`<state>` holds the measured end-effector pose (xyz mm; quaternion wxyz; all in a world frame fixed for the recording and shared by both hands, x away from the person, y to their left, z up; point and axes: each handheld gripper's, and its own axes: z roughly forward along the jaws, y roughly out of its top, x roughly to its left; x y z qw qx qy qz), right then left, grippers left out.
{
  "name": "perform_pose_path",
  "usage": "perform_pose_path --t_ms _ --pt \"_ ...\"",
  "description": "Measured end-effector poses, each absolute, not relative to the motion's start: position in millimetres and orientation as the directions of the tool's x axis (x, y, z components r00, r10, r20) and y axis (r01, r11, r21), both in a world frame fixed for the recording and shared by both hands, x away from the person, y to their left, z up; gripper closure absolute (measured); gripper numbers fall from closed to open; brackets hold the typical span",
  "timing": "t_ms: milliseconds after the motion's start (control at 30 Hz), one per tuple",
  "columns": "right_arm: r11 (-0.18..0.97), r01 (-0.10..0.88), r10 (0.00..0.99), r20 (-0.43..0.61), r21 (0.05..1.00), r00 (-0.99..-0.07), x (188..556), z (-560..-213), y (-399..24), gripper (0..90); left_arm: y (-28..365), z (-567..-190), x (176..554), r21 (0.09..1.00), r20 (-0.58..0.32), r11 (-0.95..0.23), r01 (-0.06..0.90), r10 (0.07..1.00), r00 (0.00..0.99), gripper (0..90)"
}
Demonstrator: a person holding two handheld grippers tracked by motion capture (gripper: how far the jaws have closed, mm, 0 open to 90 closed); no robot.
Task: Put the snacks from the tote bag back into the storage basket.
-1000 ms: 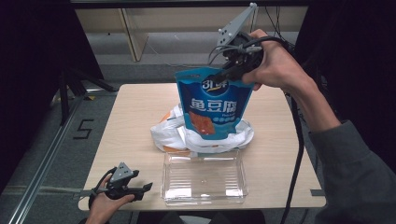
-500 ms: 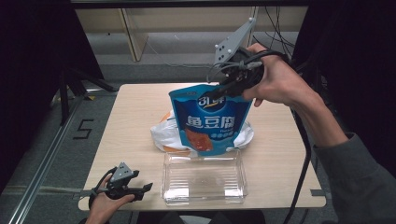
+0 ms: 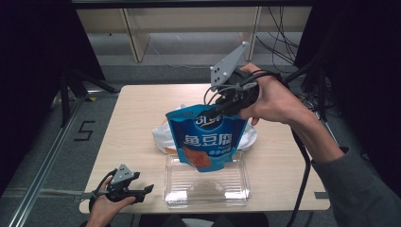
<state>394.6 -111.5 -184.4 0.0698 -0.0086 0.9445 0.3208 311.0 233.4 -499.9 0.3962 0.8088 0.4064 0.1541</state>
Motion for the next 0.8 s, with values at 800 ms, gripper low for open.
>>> perform_pose_path --t_ms 800 --pt "0.812 0.025 0.08 -0.069 0.583 -0.994 399.6 -236.7 -113.5 90.0 233.1 -498.9 310.9 0.755 -0.079 -0.373 0.539 0.764 0.64 25.2"
